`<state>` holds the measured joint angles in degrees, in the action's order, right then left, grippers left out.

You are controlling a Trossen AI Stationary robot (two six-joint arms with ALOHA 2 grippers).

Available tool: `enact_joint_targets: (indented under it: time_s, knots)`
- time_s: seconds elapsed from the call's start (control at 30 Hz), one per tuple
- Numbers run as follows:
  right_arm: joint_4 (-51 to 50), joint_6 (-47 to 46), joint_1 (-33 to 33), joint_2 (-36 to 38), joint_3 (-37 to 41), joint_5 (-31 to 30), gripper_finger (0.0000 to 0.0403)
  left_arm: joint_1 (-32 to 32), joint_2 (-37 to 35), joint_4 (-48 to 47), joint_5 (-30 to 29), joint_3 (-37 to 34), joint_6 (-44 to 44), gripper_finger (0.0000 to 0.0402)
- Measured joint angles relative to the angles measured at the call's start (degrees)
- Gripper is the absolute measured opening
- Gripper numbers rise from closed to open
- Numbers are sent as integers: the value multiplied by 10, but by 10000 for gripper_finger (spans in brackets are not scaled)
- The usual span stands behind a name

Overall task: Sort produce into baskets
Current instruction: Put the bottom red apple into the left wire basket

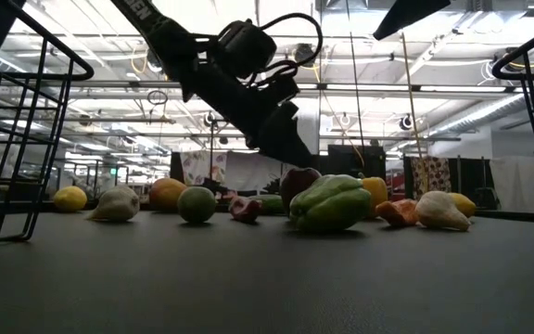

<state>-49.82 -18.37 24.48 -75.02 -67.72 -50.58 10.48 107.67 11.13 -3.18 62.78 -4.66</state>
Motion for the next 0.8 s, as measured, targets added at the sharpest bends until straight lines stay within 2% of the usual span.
enact_joint_targets:
  time_s: [0.2,0.57,0.8]
  knots:
    - [-1,0,0,0,0,0,341,0,2,4,0,0,-21,194]
    - [-2,0,0,0,0,0,341,1,2,1,0,0,-33,90]
    - [-2,0,0,0,0,0,341,1,2,1,-18,0,-33,49]
